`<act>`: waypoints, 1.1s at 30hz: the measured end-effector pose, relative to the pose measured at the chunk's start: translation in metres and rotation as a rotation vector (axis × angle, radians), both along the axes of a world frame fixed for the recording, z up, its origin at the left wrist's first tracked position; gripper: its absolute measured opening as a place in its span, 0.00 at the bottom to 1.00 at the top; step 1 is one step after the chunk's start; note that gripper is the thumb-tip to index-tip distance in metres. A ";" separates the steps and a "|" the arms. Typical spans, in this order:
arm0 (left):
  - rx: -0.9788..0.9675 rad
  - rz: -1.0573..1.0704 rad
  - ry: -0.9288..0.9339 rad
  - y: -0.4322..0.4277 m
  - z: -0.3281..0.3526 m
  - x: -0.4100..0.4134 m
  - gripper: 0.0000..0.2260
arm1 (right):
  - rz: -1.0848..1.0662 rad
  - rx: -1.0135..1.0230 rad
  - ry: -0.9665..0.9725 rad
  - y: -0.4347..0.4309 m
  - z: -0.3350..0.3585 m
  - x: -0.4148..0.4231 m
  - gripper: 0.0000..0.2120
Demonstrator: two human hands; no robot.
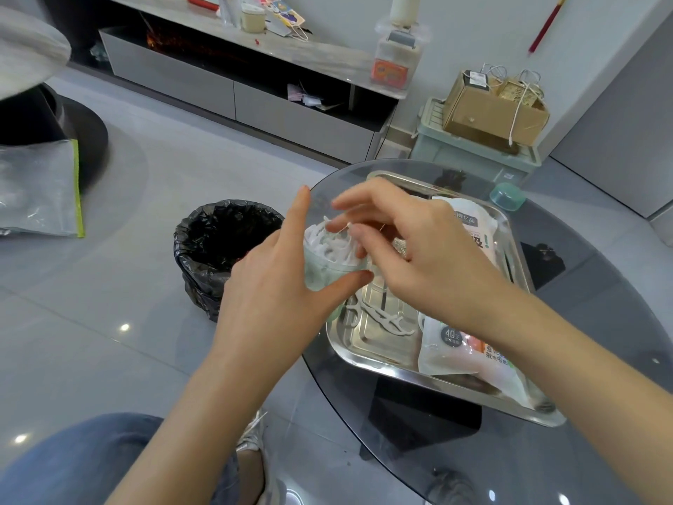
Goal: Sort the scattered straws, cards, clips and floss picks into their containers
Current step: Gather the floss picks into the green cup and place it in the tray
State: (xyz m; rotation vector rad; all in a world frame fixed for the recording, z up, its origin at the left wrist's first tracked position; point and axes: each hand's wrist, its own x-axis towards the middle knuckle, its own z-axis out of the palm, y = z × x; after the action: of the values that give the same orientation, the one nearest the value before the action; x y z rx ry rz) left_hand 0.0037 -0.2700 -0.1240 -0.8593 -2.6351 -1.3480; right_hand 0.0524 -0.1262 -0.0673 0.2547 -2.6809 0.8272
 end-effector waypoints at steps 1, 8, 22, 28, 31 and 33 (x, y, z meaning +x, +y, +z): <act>0.005 0.003 -0.009 0.000 0.000 0.000 0.48 | -0.014 -0.005 0.039 0.000 -0.002 0.001 0.06; -0.077 0.018 0.041 -0.001 -0.004 -0.002 0.47 | -0.059 -0.153 0.071 0.009 -0.011 0.015 0.09; -0.179 -0.027 0.092 -0.003 -0.010 -0.001 0.29 | -0.284 0.391 -0.478 0.030 -0.078 0.010 0.05; -0.176 -0.024 0.058 0.000 -0.012 -0.002 0.25 | -0.337 0.257 -0.541 0.032 -0.075 0.003 0.01; -0.185 -0.032 0.055 -0.001 -0.011 -0.002 0.27 | -0.420 0.034 -0.520 0.040 -0.068 0.002 0.02; -0.176 -0.033 0.045 -0.001 -0.010 -0.002 0.27 | -0.466 -0.131 -0.452 0.045 -0.058 0.004 0.05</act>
State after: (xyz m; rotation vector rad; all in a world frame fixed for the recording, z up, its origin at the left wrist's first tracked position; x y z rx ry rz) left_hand 0.0017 -0.2711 -0.1341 -0.9445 -2.7476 -1.1018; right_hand 0.0562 -0.0817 -0.1250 -0.6386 -2.8780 0.9871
